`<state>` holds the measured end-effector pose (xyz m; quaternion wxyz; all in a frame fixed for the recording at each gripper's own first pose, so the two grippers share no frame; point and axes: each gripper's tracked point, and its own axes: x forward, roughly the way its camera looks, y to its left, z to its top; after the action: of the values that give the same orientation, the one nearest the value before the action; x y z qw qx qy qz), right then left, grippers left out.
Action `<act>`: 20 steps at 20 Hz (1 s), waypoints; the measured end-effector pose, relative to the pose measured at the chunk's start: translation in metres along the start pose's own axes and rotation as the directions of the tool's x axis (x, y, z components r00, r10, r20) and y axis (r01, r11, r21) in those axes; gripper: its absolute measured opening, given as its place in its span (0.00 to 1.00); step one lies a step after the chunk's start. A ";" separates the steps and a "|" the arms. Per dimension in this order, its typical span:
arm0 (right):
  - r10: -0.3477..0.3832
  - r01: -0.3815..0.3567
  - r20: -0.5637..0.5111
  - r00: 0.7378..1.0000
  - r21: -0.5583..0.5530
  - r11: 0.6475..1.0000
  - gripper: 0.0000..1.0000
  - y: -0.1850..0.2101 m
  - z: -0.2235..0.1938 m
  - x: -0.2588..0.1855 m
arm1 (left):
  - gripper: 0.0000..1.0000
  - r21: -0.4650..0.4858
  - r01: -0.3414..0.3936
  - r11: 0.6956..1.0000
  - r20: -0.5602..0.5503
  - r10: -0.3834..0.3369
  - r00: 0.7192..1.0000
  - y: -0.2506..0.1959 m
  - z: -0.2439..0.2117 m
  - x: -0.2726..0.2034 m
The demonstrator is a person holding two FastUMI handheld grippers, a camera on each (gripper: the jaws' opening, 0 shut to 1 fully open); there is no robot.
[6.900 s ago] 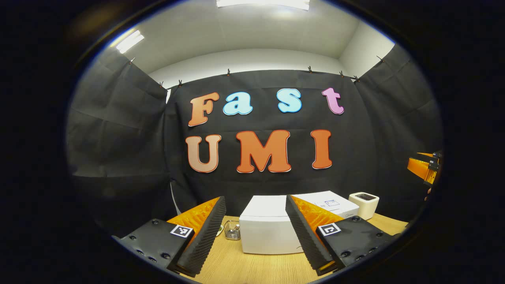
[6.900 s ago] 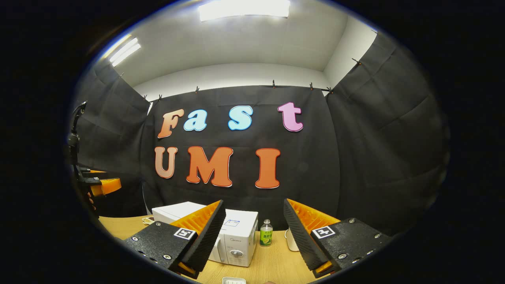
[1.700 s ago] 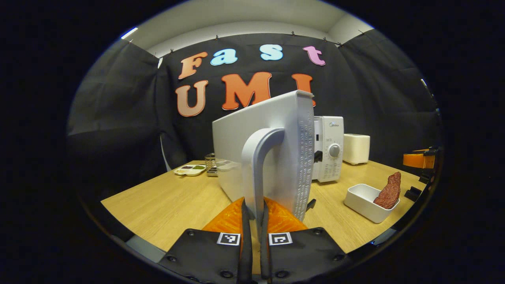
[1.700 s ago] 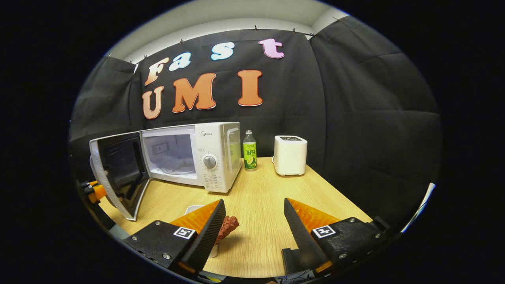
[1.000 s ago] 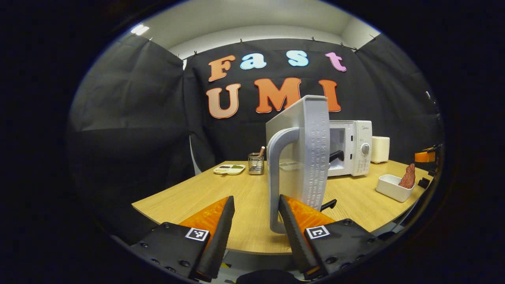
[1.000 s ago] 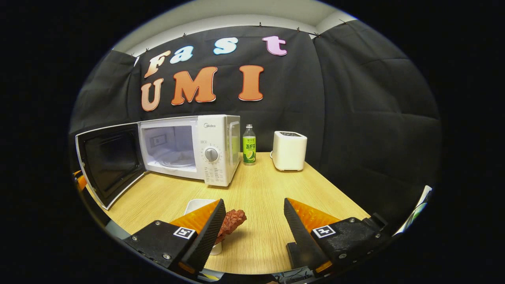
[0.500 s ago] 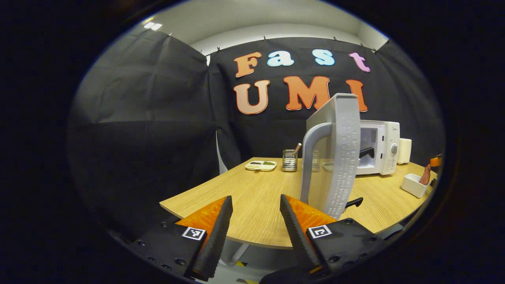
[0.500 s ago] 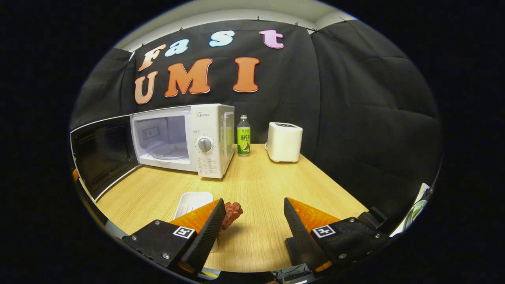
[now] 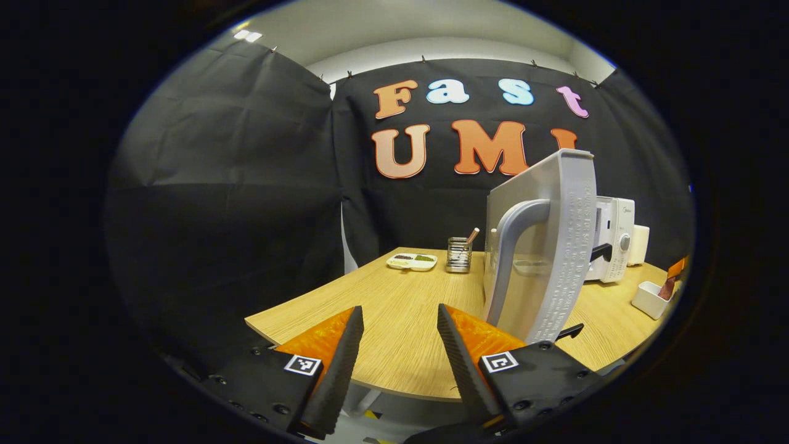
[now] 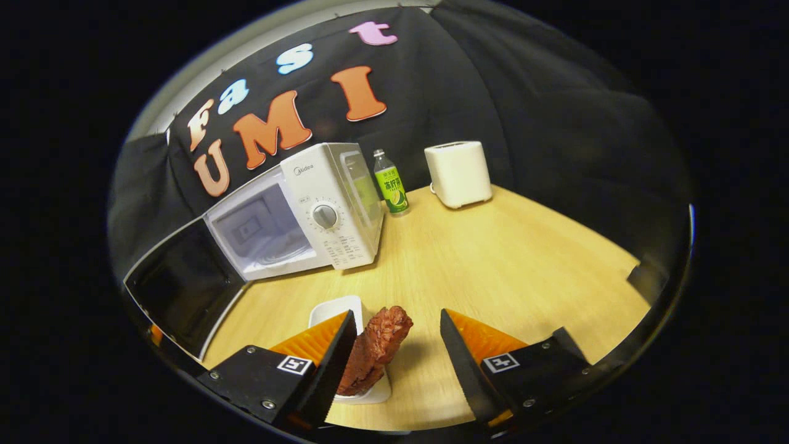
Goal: Open the microwave oven with the left hand, put the food in, and close the microwave oven.
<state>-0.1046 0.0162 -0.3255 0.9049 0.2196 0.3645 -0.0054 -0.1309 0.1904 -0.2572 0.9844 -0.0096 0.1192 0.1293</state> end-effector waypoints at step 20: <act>0.116 -0.130 0.075 0.990 0.221 0.967 0.16 0.031 0.010 -0.006 | 0.79 0.037 -0.013 0.999 0.011 0.012 1.000 -0.011 0.010 0.008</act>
<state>-0.0971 0.0400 -0.3033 0.8834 0.3429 0.3194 0.0026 -0.1184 0.1824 -0.2493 0.9841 0.0099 0.1165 0.1334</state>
